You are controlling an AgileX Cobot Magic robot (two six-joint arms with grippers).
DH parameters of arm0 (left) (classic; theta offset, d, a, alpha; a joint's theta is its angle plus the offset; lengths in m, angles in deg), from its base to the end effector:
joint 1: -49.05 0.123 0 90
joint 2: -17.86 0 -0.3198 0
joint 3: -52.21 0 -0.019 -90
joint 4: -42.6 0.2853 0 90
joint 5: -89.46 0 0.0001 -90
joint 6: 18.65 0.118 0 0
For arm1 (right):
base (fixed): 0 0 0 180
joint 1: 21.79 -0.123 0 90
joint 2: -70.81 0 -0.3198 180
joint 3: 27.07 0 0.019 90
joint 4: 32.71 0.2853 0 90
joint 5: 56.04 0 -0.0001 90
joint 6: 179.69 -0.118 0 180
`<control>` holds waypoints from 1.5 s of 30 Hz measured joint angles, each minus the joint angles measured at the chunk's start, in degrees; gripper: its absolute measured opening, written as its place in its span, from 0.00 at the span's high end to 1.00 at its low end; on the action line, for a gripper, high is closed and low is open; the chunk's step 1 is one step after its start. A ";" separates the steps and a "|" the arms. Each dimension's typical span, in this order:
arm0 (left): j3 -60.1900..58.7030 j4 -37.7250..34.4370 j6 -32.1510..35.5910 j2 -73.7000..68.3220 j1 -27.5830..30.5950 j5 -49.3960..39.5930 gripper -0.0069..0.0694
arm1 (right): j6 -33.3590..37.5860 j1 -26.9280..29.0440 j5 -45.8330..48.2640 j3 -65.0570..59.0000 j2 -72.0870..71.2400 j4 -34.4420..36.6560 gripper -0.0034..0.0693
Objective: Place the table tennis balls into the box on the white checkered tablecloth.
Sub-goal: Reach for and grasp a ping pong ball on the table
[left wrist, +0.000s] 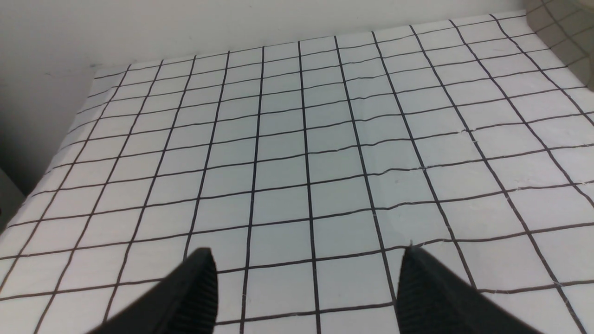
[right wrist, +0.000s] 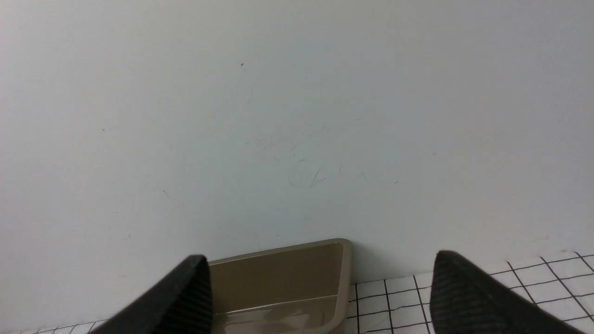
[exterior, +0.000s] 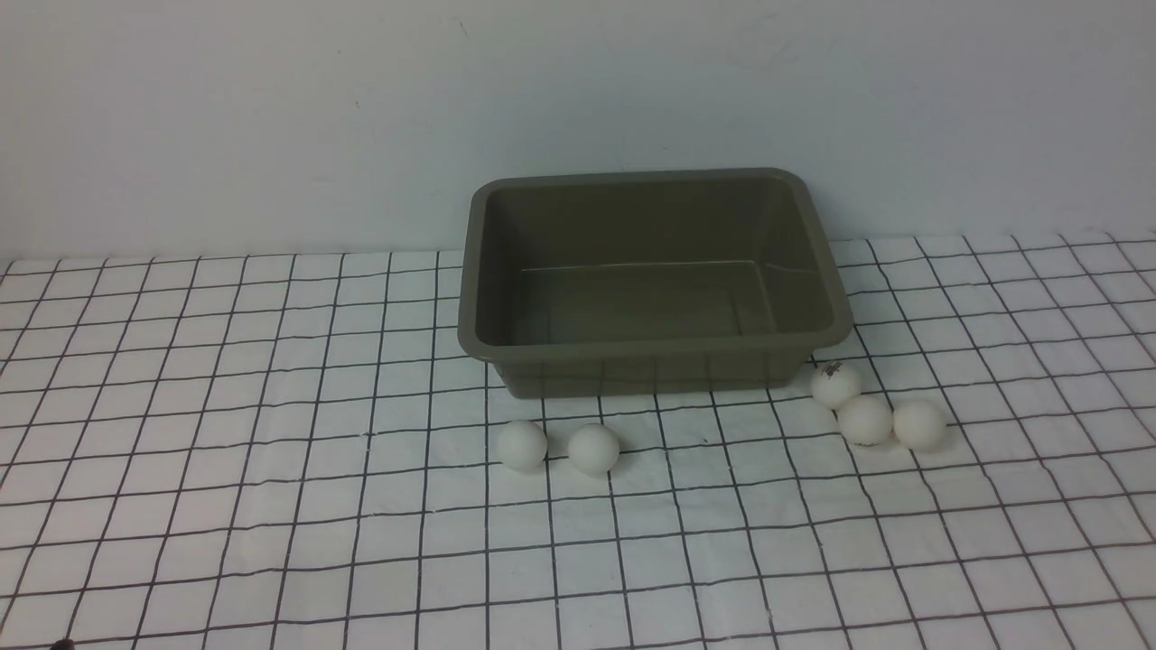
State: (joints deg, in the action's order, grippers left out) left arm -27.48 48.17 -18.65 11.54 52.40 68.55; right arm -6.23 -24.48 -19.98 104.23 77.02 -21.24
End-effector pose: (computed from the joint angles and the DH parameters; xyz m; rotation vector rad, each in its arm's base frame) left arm 0.0779 0.0087 0.1628 0.0062 1.8665 0.1356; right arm 0.0211 0.0148 0.3362 0.0900 1.5861 0.3456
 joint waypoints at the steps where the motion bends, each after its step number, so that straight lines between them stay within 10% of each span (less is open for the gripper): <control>1: 0.00 0.00 0.00 0.00 0.00 0.00 0.30 | -0.06 0.00 0.15 0.00 0.00 0.07 0.17; 33: 0.00 1.26 -0.42 0.00 0.00 3.65 0.30 | 0.15 0.00 4.36 0.00 0.00 0.58 0.17; 45: 0.00 -9.95 -7.46 0.00 0.00 15.81 0.30 | 2.33 0.00 6.67 0.00 0.00 2.07 0.17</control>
State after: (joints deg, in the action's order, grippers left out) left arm -27.48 38.23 -26.11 11.54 52.40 84.36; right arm -3.90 -24.48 -13.31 104.23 77.02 -19.17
